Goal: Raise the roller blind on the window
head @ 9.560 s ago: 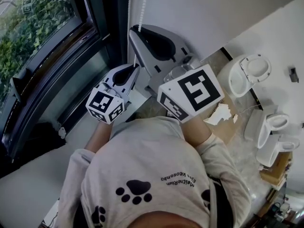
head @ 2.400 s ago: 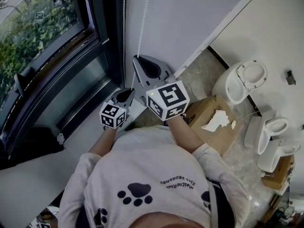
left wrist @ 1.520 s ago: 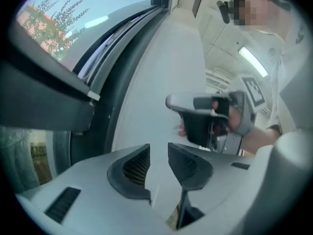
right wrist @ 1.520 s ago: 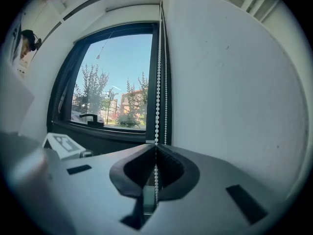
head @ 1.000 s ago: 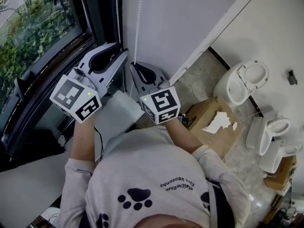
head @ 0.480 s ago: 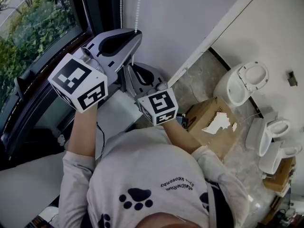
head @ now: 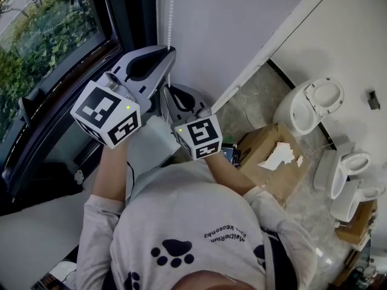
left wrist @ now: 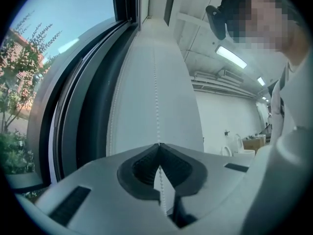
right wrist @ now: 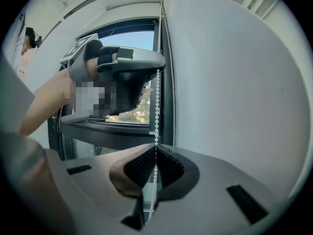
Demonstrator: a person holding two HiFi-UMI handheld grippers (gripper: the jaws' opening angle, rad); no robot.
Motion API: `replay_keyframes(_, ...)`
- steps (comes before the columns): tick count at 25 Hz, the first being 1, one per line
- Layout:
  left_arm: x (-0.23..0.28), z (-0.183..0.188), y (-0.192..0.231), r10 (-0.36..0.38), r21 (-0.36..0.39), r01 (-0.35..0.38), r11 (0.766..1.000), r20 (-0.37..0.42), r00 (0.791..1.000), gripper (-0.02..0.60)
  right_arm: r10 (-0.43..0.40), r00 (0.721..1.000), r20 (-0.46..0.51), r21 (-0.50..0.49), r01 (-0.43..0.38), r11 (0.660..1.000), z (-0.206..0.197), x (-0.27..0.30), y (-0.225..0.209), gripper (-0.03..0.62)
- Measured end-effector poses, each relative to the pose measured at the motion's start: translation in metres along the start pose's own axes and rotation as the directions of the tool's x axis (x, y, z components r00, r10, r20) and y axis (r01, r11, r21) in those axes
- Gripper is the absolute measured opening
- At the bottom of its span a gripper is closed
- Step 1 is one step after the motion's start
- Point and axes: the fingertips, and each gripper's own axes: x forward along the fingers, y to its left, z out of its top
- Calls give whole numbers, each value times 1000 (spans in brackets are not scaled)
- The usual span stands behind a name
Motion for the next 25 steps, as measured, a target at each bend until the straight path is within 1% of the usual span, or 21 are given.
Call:
replay_keyframes(7, -1, -38, -1, 17, -40, -19, 999, -31, 999, 11, -15, 999, -42, -8, 14, 1000, -37, 5, 0, 9)
replay_keyframes(14, -7, -85, 0, 36, -95, -42, 995, -67, 997, 11, 0, 993, -116, -15, -2, 1000, -83, 9, 4, 11)
replay_keyframes(20, -10, -123, -3, 23, -155, -37, 987, -89, 996, 11, 10, 981, -195, -1, -11, 1000, -121, 10, 4, 9)
replay_keyframes(25, -12, -149, -5, 30, -164, -50, 985, -120, 992, 9, 20, 968, -251, 11, -18, 1000, -147, 8, 4, 11)
